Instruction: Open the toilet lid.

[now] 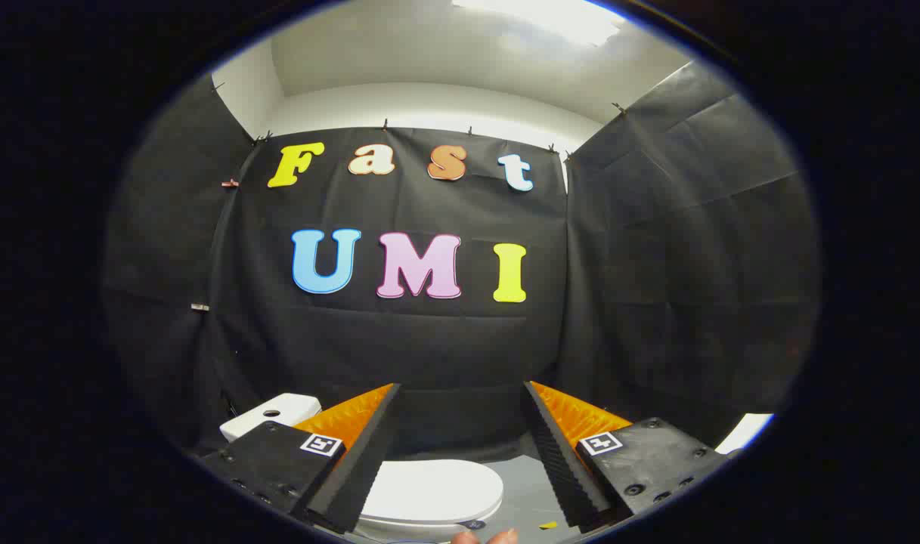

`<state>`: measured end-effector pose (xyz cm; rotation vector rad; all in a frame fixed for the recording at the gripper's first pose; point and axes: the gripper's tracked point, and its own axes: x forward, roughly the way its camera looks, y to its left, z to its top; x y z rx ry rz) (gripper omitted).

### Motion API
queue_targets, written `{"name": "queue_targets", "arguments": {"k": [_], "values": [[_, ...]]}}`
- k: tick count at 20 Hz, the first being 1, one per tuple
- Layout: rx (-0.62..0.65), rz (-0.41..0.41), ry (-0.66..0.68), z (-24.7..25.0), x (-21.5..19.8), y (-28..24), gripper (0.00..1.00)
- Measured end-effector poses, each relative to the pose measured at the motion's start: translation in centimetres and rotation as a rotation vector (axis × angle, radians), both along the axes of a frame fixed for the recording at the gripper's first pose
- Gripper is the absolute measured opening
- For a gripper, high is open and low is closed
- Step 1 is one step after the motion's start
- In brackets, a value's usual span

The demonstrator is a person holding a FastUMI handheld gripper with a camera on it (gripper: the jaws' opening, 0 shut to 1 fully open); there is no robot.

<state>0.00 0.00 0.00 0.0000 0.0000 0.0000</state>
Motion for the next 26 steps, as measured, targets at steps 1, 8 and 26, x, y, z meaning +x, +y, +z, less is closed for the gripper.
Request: {"name": "queue_targets", "arguments": {"k": [1, 8, 26], "values": [[0.000, -0.003, 0.002, 0.0, 0.0, -0.3, 0.98], [0.023, 0.044, 0.001, 0.6, -0.3, 0.8, 0.98], [-0.057, 0.152, -0.069, -2.7, 0.2, 4.5, 0.98]]}}
